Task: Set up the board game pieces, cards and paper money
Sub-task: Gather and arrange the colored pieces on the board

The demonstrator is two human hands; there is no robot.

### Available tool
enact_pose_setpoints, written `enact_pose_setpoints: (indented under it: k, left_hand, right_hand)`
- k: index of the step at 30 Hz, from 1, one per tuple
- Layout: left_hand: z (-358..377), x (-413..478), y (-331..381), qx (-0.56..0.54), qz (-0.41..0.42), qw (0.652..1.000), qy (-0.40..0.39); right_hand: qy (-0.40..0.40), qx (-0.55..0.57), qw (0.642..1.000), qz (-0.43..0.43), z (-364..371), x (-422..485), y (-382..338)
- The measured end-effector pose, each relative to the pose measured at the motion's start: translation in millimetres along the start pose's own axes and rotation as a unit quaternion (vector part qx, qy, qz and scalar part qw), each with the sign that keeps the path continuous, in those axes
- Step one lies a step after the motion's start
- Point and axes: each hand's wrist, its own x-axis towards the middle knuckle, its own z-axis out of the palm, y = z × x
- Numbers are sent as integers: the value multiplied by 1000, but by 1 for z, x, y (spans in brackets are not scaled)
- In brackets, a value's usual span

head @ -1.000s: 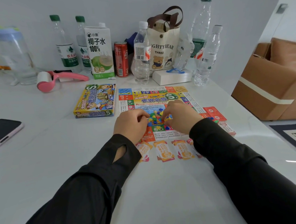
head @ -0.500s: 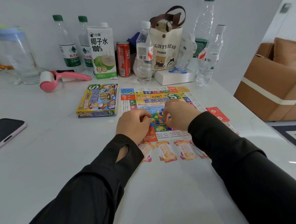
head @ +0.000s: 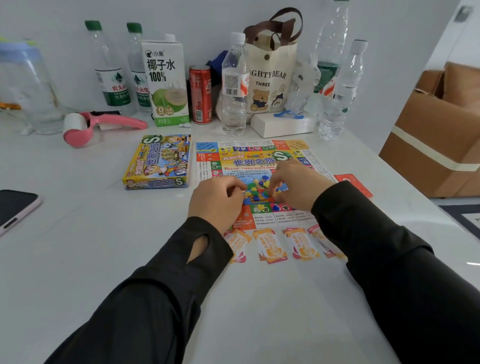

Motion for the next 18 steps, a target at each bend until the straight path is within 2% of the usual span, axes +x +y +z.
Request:
enact_pose_setpoints:
  k: [13, 18]
  left_hand:
    - [0, 0, 2, 7, -1, 1000, -2]
    - [0, 0, 1, 7, -2, 1000, -2]
  right_hand:
    - [-16, 21, 1000, 15, 2, 4, -8]
    - [5, -16, 999, 28, 1, 4, -7]
